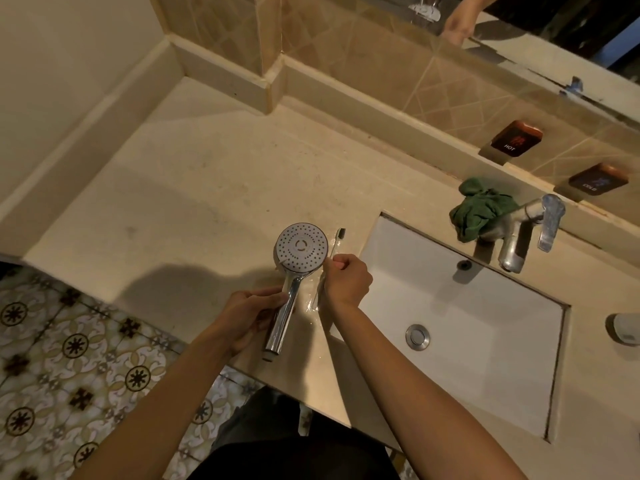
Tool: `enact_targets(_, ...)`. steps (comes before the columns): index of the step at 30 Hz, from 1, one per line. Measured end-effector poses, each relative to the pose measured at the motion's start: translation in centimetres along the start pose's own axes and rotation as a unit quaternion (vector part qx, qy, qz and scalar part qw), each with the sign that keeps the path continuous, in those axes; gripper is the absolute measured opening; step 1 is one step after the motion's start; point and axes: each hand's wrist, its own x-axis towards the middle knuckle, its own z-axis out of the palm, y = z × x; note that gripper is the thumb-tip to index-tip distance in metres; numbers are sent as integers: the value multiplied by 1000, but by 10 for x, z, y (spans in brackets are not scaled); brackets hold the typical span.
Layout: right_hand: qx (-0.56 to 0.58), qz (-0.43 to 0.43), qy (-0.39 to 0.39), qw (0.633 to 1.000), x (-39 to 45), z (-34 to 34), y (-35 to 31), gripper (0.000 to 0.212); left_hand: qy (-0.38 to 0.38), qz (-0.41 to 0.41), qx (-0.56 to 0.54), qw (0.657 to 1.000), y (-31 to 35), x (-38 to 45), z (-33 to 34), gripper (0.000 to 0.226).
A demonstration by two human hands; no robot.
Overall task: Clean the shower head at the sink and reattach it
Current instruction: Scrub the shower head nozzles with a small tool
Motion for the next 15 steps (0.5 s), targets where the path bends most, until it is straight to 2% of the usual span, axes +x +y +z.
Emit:
enact_targets(4, -19, -3, 4, 1000, 1, -2, 1, 24, -9, 3, 29, 1000, 4, 4, 10, 33)
enact_targets(11, -33, -14, 4, 999, 0, -14, 4, 31, -23, 2, 49, 999, 9, 10, 23, 24)
enact_targets(15, 5, -13, -5, 1000, -5, -26, 4, 30, -38, 6, 69, 997, 10, 15, 29, 22)
